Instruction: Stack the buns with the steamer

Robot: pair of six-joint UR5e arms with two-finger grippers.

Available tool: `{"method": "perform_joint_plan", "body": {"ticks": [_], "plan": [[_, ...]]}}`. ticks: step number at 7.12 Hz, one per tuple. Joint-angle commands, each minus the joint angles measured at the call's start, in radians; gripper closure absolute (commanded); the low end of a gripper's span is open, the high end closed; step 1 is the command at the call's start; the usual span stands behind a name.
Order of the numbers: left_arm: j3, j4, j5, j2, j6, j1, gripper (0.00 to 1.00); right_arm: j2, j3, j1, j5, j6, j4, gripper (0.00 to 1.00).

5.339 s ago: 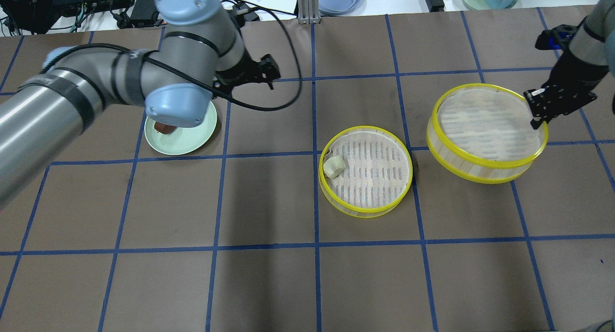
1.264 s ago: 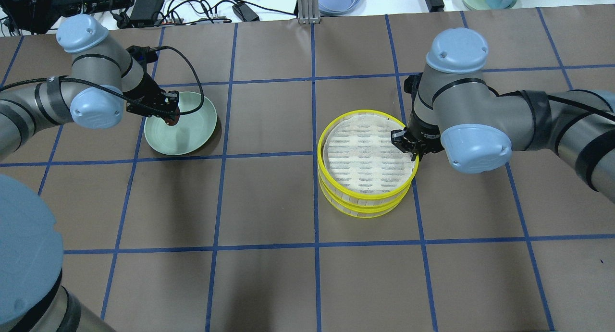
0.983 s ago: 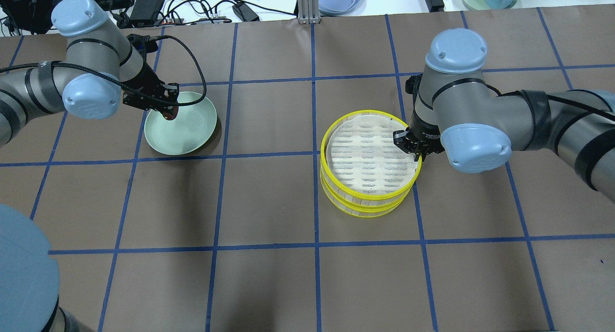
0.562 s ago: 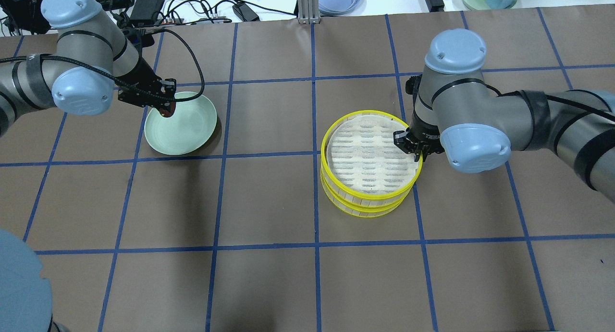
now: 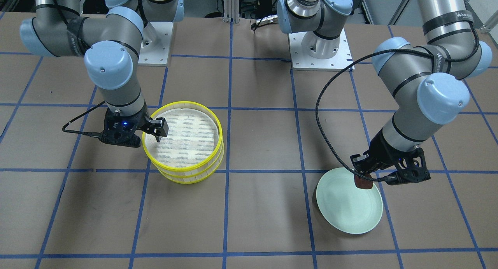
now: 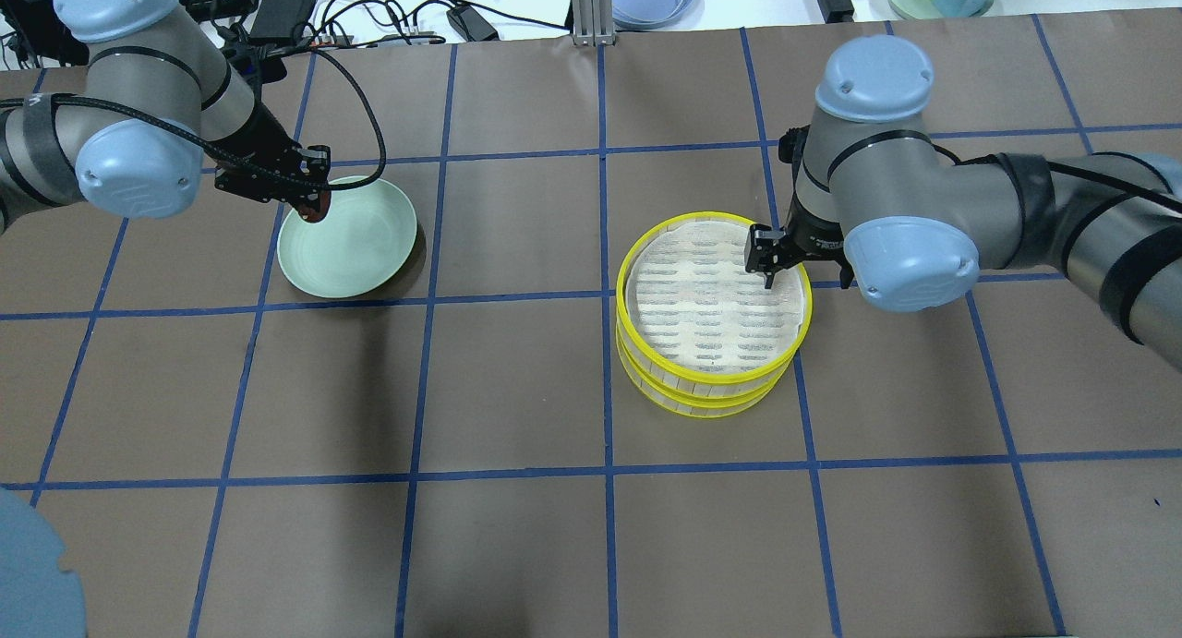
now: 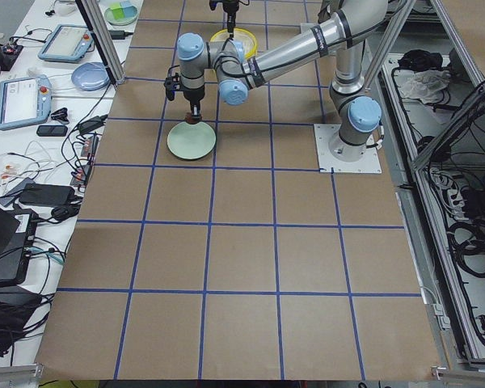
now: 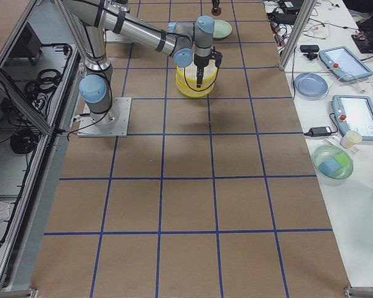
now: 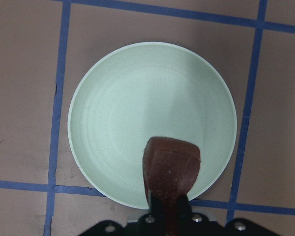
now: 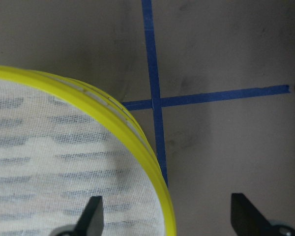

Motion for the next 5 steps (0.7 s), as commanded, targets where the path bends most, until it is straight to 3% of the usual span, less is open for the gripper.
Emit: {"method": "perform_joint_plan", "body": {"ticks": [1,3,5], "plan": [[0.0,-0.049,-0.001,0.054,-0.096,-0.072,0.91,-0.064,-0.091,-0.001,0.042,0.007,0.023,0.0],[0.006,-0.074,-0.002,0.09,-0.253,-0.219,0.91,-0.182,-0.211,-0.004,0.075,0.023,0.292,0.0],[0.006,-0.06,-0.013,0.082,-0.416,-0.387,0.91,-0.206,-0.353,-0.007,0.073,0.015,0.409,0.0]]}}
